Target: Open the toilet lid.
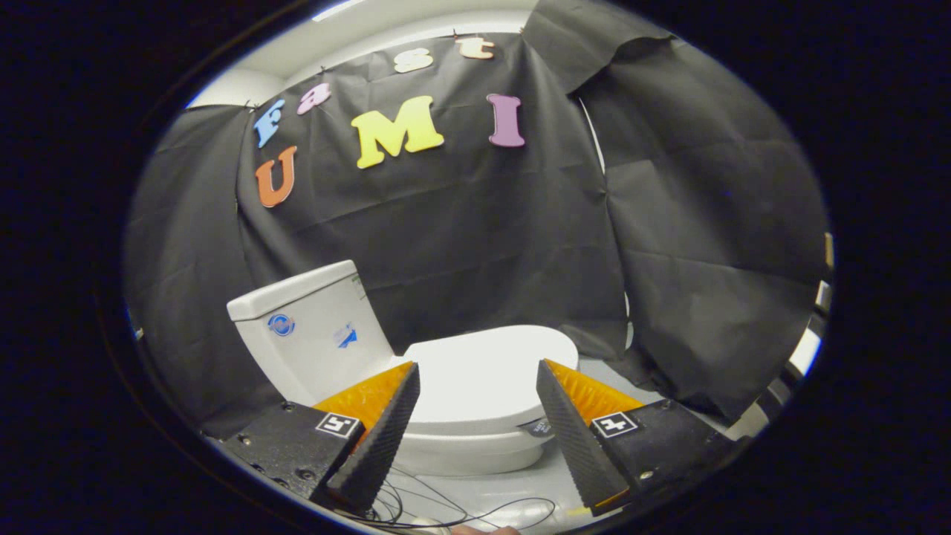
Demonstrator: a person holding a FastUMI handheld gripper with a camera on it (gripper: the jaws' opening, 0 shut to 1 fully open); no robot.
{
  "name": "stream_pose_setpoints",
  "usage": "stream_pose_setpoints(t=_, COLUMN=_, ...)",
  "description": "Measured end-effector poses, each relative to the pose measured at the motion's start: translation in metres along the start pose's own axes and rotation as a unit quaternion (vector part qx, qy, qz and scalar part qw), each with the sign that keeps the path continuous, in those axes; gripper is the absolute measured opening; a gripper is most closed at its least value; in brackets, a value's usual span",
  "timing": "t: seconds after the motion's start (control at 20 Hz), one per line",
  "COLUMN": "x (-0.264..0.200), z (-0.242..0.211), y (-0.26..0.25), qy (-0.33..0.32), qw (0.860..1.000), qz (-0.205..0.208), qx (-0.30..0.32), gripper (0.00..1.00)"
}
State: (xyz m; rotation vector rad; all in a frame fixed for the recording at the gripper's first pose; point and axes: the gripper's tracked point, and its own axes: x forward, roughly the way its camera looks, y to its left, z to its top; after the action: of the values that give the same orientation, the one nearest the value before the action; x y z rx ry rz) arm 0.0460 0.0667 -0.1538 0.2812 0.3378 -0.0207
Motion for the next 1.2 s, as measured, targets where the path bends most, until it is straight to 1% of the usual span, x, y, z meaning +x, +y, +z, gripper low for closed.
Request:
stream_pose_setpoints(t=0.2, x=0.025, z=-0.028, y=-0.023, qy=0.035, qw=0.997, qz=-0.011, qx=0.065, gripper=0.99)
stream_pose_setpoints(t=0.35, x=0.040, z=-0.052, y=-0.038, qy=0.069, qw=0.990, qz=-0.015, qx=0.124, gripper=0.98)
stream_pose_setpoints(t=0.5, x=0.044, z=-0.074, y=-0.055, qy=0.090, qw=0.983, qz=-0.023, qx=0.156, gripper=0.98)
stream_pose_setpoints(t=0.65, x=0.047, z=-0.096, y=-0.065, qy=0.123, qw=0.975, qz=-0.031, qx=0.183, gripper=1.00)
stream_pose_setpoints(t=0.8, x=0.056, z=-0.118, y=-0.070, qy=0.153, qw=0.959, qz=-0.034, qx=0.234, gripper=1.00)
stream_pose_setpoints(t=0.95, x=0.070, z=-0.129, y=-0.080, qy=0.172, qw=0.943, qz=-0.043, qx=0.282, gripper=0.99)
stream_pose_setpoints(t=1.1, x=0.083, z=-0.143, y=-0.091, qy=0.202, qw=0.921, qz=-0.055, qx=0.329, gripper=0.98)
stream_pose_setpoints(t=1.2, x=0.095, z=-0.147, y=-0.099, qy=0.203, qw=0.911, qz=-0.059, qx=0.355, gripper=0.94)
